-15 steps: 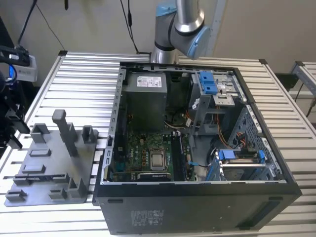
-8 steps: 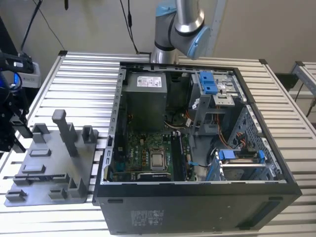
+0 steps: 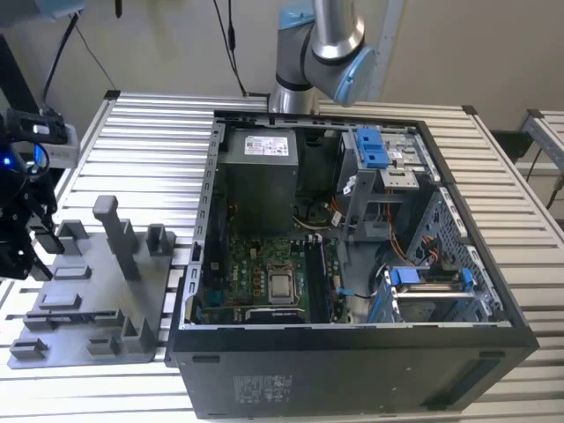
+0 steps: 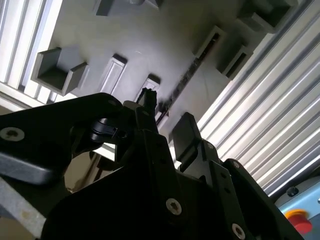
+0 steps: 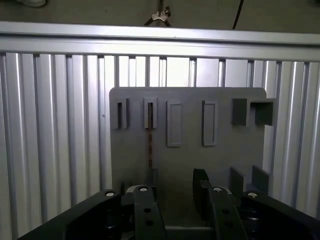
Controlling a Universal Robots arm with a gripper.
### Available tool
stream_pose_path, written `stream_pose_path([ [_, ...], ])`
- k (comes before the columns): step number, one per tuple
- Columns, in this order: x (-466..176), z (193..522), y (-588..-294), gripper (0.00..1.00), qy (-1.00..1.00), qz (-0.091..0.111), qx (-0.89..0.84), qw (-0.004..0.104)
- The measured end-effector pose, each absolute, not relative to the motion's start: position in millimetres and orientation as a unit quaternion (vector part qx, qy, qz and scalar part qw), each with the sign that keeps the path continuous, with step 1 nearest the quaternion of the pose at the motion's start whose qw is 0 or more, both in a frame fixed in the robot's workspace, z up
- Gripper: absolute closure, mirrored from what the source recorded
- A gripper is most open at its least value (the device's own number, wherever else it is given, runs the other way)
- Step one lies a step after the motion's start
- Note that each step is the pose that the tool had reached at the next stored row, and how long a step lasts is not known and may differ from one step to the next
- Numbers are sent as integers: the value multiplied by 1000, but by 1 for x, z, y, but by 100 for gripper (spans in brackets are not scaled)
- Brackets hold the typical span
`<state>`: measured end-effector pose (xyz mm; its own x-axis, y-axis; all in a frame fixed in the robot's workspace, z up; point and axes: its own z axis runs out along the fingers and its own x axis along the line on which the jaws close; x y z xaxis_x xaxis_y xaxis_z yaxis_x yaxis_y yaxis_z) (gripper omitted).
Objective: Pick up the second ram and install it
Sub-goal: 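Pick up the second ram and move it above second insertion slot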
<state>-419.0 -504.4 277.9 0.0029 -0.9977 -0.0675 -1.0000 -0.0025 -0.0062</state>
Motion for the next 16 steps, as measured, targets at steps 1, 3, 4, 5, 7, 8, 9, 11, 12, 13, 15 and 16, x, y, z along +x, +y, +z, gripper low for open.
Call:
stream_pose_path([
  [1,-419,276,-504,58,705,22,-708,26],
  [3,-418,273,-504,58,704,22,-710,26],
  [4,-418,271,-504,58,703,22,-711,26],
  [5,-418,269,-504,58,702,22,-711,26],
  [7,-417,265,-504,58,700,22,-714,26],
  [8,-417,263,-505,58,698,21,-715,25],
  [9,-417,262,-505,58,697,21,-717,25],
  [11,-417,258,-505,58,694,21,-719,25],
  [12,-417,257,-505,58,692,21,-721,25],
  [13,-417,256,-505,58,691,21,-722,24],
  [15,-417,253,-506,58,688,21,-725,24],
  [16,-417,251,-506,58,686,21,-727,24],
])
